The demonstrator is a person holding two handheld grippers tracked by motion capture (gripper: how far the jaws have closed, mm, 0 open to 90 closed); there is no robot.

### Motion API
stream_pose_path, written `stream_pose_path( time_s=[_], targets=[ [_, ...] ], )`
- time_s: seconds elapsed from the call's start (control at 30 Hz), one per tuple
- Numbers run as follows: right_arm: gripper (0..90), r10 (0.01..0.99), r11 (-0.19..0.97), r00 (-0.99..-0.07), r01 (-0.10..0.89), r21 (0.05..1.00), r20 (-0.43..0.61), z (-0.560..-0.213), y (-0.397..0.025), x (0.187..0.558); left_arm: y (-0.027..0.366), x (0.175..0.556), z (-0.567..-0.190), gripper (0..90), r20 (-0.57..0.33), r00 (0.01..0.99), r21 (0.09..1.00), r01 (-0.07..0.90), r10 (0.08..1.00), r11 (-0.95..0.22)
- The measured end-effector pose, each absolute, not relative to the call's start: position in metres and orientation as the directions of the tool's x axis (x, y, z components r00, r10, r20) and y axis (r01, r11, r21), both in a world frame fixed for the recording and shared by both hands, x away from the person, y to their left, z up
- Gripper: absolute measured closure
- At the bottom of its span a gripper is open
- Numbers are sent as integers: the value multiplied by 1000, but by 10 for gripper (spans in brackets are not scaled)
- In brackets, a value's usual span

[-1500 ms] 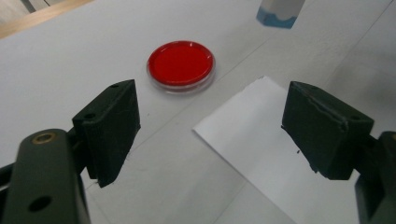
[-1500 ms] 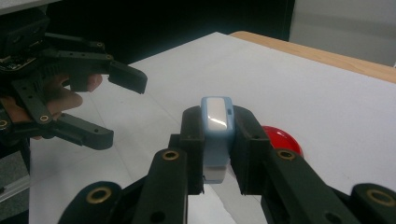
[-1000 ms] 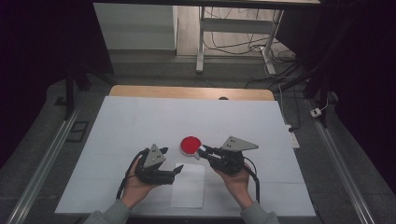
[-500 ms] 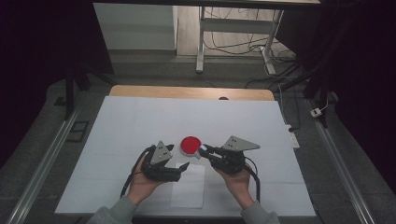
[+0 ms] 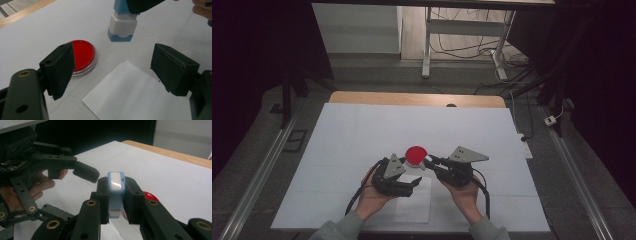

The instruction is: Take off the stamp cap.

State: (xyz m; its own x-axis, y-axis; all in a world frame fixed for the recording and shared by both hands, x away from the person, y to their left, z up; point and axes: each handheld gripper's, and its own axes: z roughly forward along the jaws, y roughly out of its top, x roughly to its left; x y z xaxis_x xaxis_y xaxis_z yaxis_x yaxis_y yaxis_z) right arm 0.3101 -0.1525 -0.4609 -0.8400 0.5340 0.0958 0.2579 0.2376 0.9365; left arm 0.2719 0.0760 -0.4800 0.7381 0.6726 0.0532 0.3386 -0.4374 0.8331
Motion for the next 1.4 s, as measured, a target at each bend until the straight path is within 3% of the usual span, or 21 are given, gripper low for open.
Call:
stream_pose_path(
  time_s=[0.73, 0.97, 1.4],
  targets=[
    [753, 533, 223, -840, 260, 940, 106, -465, -148, 308, 61, 272, -487, 292, 95, 723, 830, 322, 684, -456],
    [753, 530, 205, -838, 273, 940, 127, -465, -148, 308, 59, 274, -489, 400, 125, 714, 832, 302, 689, -465],
    [753, 527, 186, -837, 286, 940, 150, -466, -148, 308, 57, 275, -492, 502, 159, 712, 827, 282, 683, -486]
  ],
)
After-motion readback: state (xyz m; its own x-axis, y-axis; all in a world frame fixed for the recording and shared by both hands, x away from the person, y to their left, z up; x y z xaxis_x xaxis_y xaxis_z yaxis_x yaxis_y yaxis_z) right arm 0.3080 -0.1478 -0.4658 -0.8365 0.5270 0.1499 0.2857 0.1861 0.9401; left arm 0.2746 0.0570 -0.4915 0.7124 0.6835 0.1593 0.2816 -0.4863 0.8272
